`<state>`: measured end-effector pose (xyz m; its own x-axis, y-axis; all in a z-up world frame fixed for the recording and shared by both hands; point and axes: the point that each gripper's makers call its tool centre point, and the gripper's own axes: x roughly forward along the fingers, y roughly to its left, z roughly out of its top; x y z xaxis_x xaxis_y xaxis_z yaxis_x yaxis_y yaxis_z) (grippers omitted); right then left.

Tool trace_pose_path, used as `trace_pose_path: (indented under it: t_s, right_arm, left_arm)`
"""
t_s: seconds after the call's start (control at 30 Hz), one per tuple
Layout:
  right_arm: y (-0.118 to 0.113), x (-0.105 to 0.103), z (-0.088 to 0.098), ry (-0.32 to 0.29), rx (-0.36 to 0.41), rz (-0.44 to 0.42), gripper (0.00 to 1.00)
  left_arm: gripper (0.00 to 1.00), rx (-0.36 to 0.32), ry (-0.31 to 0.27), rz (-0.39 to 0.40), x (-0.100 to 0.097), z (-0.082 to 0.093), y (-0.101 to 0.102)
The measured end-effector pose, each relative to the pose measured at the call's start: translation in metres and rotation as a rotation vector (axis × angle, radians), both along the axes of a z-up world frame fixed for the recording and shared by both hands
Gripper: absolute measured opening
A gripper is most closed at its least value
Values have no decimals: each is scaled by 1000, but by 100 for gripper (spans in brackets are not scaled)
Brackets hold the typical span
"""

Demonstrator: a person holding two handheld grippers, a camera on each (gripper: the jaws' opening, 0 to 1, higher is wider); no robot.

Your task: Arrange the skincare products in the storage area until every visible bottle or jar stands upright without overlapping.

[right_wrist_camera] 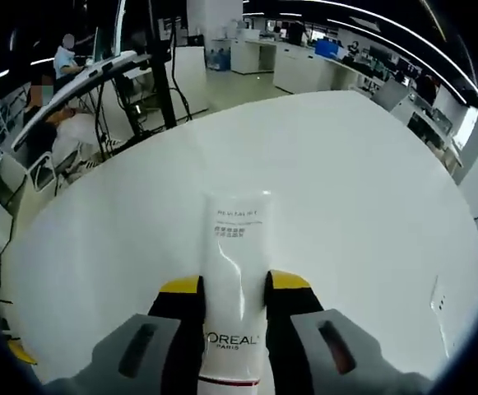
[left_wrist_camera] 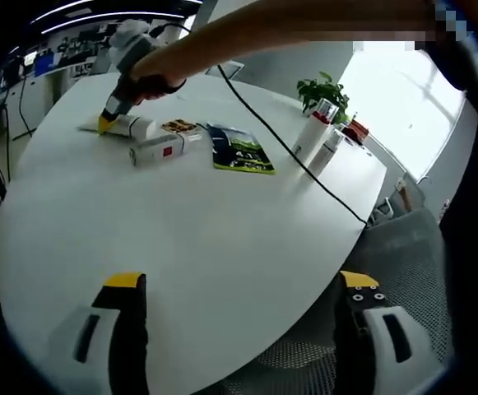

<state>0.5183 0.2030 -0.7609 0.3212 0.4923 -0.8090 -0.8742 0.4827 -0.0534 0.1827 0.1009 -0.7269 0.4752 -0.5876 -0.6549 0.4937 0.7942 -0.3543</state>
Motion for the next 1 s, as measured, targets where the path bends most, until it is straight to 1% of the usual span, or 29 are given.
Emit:
trace_pose_path:
  t_s: [0.13, 0.17, 0.2, 0.27, 0.33, 0.37, 0.4, 0.47, 0.5, 0.57, 0.6, 0.77, 0.83, 1.0]
  right_arm:
    - [-5, 0, 0, 14, 18, -27, 27]
    - [-7, -1, 1, 20, 40, -31, 27]
    - [-8, -3, 1, 22, 43, -34, 27]
    - [-13, -8, 3, 11, 48, -26, 27]
    - [-14, -7, 4, 6, 48, -15, 27]
    - [-19, -15, 6, 0, 54, -11, 27]
    - [-20, -17, 8, -4, 61, -10, 27]
    - [-20, -14, 10, -12, 79, -5, 27]
    - [-19, -11, 14, -25, 96, 2, 27]
    - [-21, -11, 21, -31, 113, -5, 27]
    - [-22, -11, 26, -36, 134, -8, 27]
    - [-28, -15, 45, -61, 170, -20, 27]
    - [-26, -16, 51, -71, 192, -19, 27]
    - [-29, -30, 70, -88, 226, -15, 27]
  left_arm:
    - [88, 4, -3, 0, 0, 0, 1]
    - [88, 3, -5, 0, 1, 1, 0]
    - [88, 2, -6, 1, 1, 1, 0]
    - [88, 1, -8, 1, 2, 1, 1]
    - [88, 3, -10, -1, 2, 2, 1]
    - [88, 7, -13, -3, 3, 2, 1]
    - [88, 8, -15, -4, 3, 3, 1]
    - [88, 11, -18, -7, 4, 4, 0]
    - [88, 13, -20, -9, 4, 4, 0]
    - [88, 14, -27, -11, 5, 6, 0]
    - [88, 14, -30, -11, 6, 7, 0]
    - [88, 24, -45, -14, 9, 11, 2]
    - [88, 29, -54, -13, 9, 14, 3]
    - [88, 31, -67, -12, 9, 19, 3]
